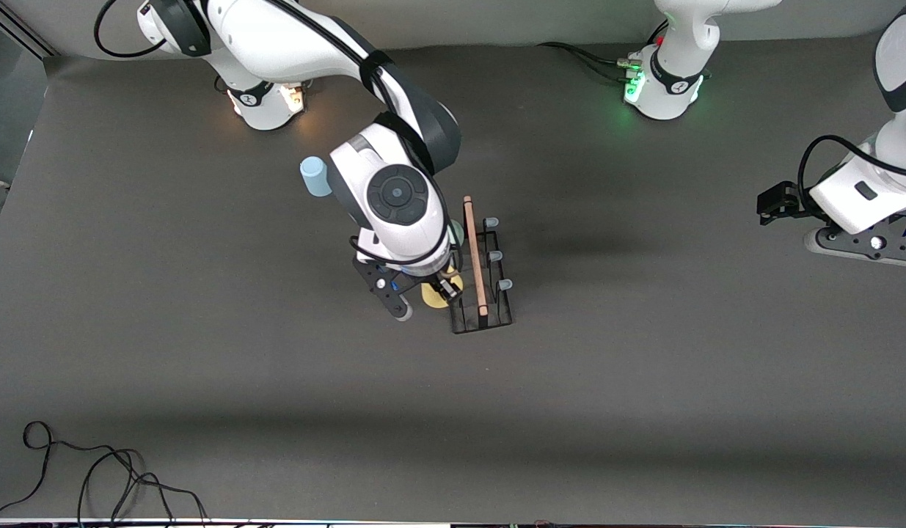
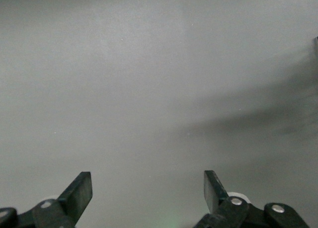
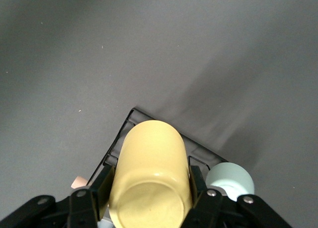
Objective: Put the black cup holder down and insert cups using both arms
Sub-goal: 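Carry the yellow cup to the rack and lower it into a slot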
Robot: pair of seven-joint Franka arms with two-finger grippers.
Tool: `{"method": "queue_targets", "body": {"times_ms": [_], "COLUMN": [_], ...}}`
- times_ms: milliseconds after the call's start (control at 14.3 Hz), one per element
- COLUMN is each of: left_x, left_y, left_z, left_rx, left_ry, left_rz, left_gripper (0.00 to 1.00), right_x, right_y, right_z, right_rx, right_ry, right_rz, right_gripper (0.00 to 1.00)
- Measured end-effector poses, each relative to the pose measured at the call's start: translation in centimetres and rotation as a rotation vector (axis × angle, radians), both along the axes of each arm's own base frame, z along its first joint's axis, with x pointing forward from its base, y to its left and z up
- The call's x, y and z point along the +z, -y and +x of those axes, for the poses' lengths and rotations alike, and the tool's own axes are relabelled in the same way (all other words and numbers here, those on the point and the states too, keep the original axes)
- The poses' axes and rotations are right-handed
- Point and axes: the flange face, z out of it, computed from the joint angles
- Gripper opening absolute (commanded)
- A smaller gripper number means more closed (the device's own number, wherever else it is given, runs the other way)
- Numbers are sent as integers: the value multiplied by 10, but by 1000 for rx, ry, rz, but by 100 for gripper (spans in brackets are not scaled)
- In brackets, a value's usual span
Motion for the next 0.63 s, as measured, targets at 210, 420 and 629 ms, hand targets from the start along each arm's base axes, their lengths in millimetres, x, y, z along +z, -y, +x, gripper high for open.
{"method": "queue_targets", "body": {"times_ms": [210,420,629], "left_x": [0,0,0], "left_y": [-6,-9,-8], "left_z": [0,0,0], "left_rx": [10,15,15], "left_ry": [0,0,0], "left_rz": [0,0,0], "left_gripper": [100,100,100], "right_x": [-17,-45,-69], "right_y": [-9,-12,-15], "right_z": [-2,0,3], "right_rx": [-3,-6,-8], "right_ry": [4,-2,3], "right_rz": [-1,-13,-12], "right_gripper": [0,0,100]}}
